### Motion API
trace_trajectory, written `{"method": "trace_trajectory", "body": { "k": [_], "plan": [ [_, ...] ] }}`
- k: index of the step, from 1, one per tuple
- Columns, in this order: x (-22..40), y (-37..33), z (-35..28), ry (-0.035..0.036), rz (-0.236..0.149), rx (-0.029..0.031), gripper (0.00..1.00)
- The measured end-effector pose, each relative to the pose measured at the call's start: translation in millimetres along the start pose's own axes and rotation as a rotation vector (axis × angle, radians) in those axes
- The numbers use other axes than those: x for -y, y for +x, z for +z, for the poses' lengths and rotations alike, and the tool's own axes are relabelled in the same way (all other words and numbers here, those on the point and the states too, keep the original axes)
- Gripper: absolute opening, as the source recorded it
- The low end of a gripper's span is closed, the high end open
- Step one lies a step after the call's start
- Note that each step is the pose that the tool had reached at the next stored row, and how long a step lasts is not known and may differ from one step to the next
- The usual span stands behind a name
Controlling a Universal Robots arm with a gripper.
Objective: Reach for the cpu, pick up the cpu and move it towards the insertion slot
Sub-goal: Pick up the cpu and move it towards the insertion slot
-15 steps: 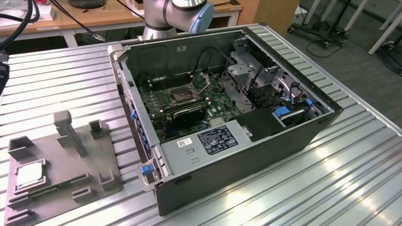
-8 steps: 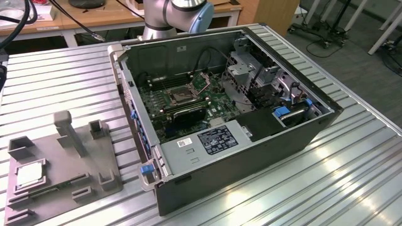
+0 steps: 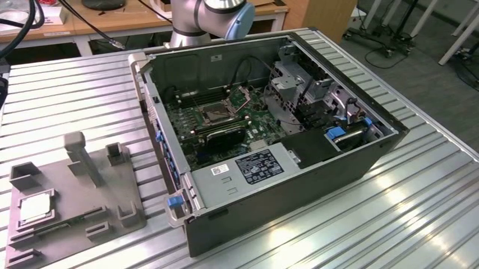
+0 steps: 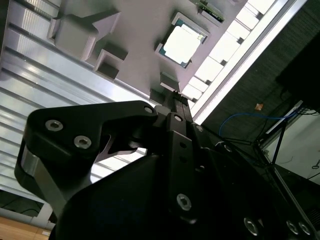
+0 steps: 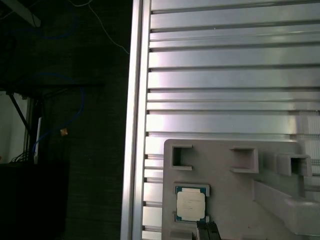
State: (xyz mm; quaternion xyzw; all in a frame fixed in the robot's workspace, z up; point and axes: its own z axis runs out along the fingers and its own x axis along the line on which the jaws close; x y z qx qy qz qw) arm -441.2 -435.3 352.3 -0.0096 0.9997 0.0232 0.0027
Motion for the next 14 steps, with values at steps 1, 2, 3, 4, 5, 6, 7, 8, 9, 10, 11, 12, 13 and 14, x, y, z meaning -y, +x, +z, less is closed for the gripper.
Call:
{"method": "trace_trajectory", "body": {
  "k": [1, 2, 3, 4, 5, 6, 7, 8, 9, 10, 11, 12, 13, 14],
  "plan": [
    [0.0, 0.0, 0.0, 0.0, 0.0, 0.0, 0.11],
    [0.0, 0.0, 0.0, 0.0, 0.0, 0.0, 0.11],
    [0.1, 0.0, 0.2, 0.0, 0.0, 0.0001, 0.11],
    [0.3, 0.4, 0.5, -0.0001, 0.0, 0.0001, 0.18],
    [0.6, 0.8, 0.8, 0.0, 0.0, -0.0001, 0.19],
    [1.2, 1.0, 1.6, -0.0003, 0.0, 0.0001, 0.19],
    [2.1, 1.3, 2.3, -0.0004, 0.0, -0.0001, 0.25],
    [2.9, 1.7, 3.2, -0.0007, 0.0, -0.0001, 0.25],
    [3.2, 2.3, 4.3, -0.001, 0.0, 0.0, 0.31],
    [3.5, 2.6, 5.8, -0.0014, 0.0, 0.0002, 0.31],
    [3.7, 3.1, 7.4, -0.0018, 0.0, 0.0001, 0.31],
    [3.8, 3.6, 9.0, -0.0023, 0.0, 0.0, 0.33],
    [3.9, 3.8, 10.5, -0.0027, 0.0, 0.0, 0.38],
    [3.9, 3.9, 12.3, -0.003, 0.0, 0.0, 0.38]
  ]
}}
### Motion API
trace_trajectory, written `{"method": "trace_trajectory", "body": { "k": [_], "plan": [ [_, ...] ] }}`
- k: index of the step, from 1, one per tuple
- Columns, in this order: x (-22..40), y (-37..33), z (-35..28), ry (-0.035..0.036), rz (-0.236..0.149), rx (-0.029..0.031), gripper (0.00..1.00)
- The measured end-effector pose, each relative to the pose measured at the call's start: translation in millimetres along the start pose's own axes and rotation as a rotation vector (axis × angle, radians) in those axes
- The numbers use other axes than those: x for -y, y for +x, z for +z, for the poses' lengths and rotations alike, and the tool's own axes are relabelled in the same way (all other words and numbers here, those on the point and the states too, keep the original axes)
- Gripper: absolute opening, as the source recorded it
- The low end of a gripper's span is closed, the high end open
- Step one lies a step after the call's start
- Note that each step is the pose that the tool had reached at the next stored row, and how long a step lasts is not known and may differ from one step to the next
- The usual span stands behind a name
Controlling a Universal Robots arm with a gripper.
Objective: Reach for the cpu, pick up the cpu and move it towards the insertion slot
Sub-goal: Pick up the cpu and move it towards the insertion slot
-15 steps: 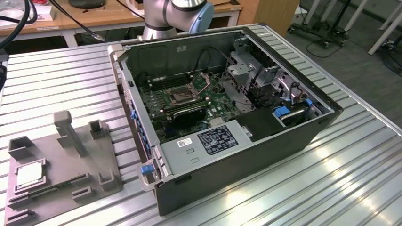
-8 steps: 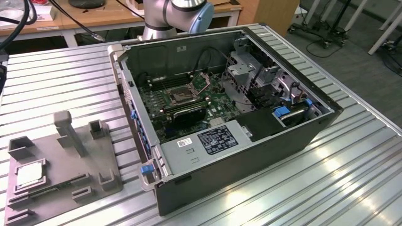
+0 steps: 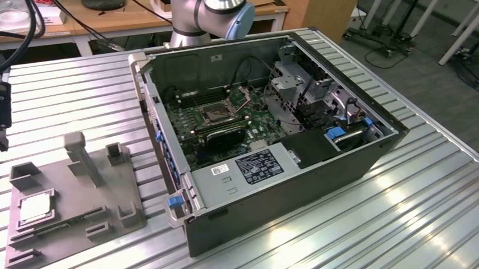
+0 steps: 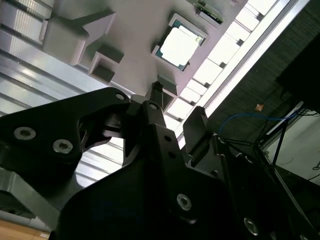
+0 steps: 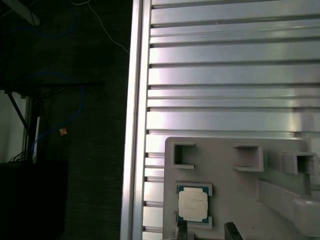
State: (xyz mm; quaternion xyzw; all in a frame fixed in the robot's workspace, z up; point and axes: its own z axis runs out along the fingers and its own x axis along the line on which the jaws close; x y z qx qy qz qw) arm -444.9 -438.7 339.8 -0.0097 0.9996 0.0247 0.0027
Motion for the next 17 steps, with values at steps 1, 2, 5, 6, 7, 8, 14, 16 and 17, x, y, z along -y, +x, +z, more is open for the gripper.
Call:
{"method": "trace_trajectory", "body": {
  "k": [1, 2, 5, 6, 7, 8, 14, 16, 17],
  "plan": [
    [0.0, 0.1, 1.4, -0.0005, 0.0, 0.0001, 0.44],
    [0.1, 0.1, 2.4, -0.0006, 0.0, 0.0001, 0.44],
    [0.4, 0.2, 4.2, -0.0006, 0.0, 0.0, 0.45],
    [0.5, 0.2, 4.7, -0.0006, 0.0, 0.0, 0.51],
    [0.5, 0.2, 5.2, -0.0006, 0.0, 0.0, 0.51],
    [0.6, 0.2, 5.9, -0.0006, 0.0, -0.0001, 0.51],
    [1.0, 0.2, 14.0, -0.0007, 0.0, 0.0001, 0.58],
    [1.3, 0.3, 17.5, -0.0007, 0.0, 0.0, 0.59],
    [1.5, 0.3, 19.3, -0.0007, 0.0, 0.0, 0.59]
  ]
}}
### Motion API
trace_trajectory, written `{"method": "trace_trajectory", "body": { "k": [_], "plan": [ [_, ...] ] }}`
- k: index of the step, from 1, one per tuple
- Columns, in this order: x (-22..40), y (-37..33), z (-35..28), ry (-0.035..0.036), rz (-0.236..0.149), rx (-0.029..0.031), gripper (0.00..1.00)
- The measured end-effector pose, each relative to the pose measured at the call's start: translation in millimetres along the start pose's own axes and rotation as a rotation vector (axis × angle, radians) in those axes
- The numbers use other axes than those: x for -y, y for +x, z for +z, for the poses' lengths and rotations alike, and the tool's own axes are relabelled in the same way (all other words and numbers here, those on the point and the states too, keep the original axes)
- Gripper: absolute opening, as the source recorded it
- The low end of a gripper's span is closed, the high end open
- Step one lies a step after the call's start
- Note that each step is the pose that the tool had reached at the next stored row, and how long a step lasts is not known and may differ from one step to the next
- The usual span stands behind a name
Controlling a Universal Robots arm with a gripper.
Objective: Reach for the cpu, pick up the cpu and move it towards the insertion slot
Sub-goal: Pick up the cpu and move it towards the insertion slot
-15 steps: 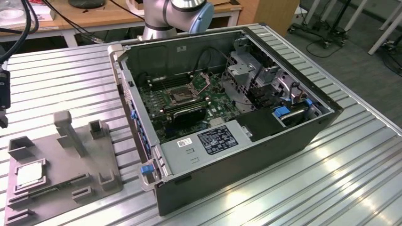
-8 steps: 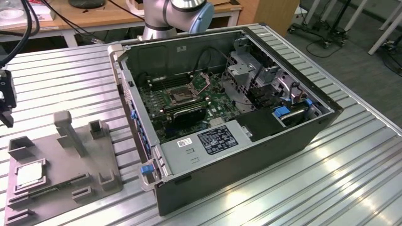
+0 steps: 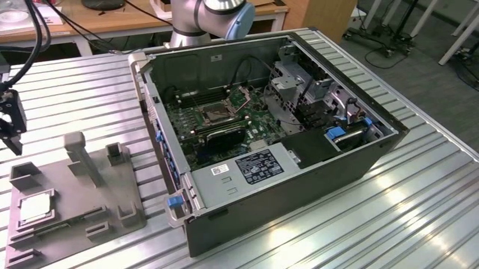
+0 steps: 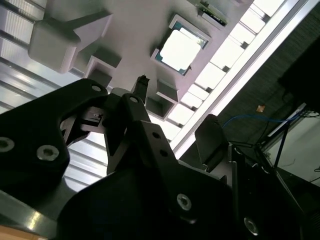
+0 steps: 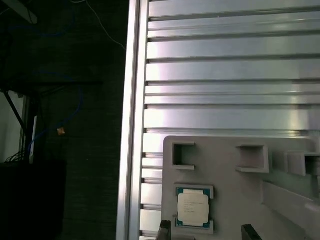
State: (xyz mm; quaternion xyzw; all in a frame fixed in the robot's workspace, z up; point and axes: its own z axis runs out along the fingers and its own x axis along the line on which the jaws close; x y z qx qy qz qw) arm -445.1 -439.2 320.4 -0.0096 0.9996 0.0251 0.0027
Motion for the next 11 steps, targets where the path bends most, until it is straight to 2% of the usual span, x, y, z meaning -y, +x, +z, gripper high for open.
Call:
{"method": "trace_trajectory", "body": {
  "k": [1, 11],
  "plan": [
    [0.1, 0.0, 1.8, 0.0, 0.0, -0.0001, 0.65],
    [1.2, 0.2, 20.1, 0.0, 0.004, 0.0003, 0.65]
  ]
}}
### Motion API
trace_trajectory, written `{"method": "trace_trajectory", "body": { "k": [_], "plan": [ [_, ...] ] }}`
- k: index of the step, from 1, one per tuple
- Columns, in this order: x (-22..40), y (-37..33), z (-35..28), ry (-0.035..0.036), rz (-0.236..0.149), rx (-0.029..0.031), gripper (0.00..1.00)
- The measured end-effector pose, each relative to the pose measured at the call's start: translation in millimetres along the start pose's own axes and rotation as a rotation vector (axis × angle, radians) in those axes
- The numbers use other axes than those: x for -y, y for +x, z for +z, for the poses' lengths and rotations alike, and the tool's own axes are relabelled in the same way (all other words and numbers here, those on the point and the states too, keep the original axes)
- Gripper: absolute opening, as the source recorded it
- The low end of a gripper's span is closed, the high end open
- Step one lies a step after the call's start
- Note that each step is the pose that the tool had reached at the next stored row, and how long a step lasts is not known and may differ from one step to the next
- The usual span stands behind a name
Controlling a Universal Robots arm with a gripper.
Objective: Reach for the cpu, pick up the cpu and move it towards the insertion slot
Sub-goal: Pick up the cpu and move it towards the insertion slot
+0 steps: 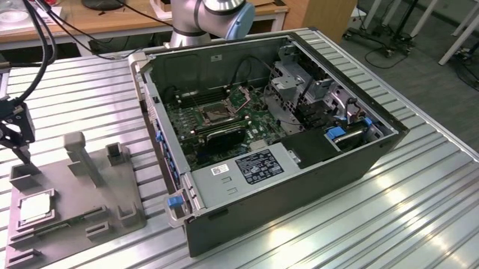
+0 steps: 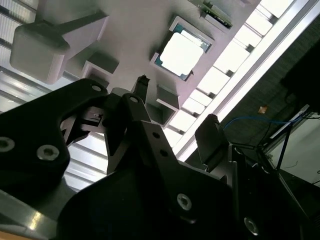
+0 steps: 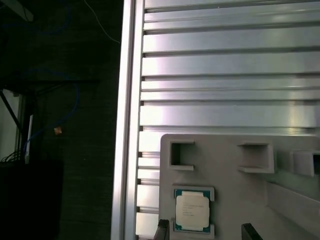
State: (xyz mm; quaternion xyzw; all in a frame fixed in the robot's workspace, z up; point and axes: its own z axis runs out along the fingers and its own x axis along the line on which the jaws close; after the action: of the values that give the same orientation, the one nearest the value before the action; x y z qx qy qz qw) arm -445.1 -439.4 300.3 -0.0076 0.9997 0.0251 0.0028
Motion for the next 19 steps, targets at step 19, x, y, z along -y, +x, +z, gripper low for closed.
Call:
{"method": "trace_trajectory", "body": {
  "k": [19],
  "plan": [
    [1.4, 0.1, 11.2, 0.0012, 0.0, -0.0001, 0.65]
  ]
}}
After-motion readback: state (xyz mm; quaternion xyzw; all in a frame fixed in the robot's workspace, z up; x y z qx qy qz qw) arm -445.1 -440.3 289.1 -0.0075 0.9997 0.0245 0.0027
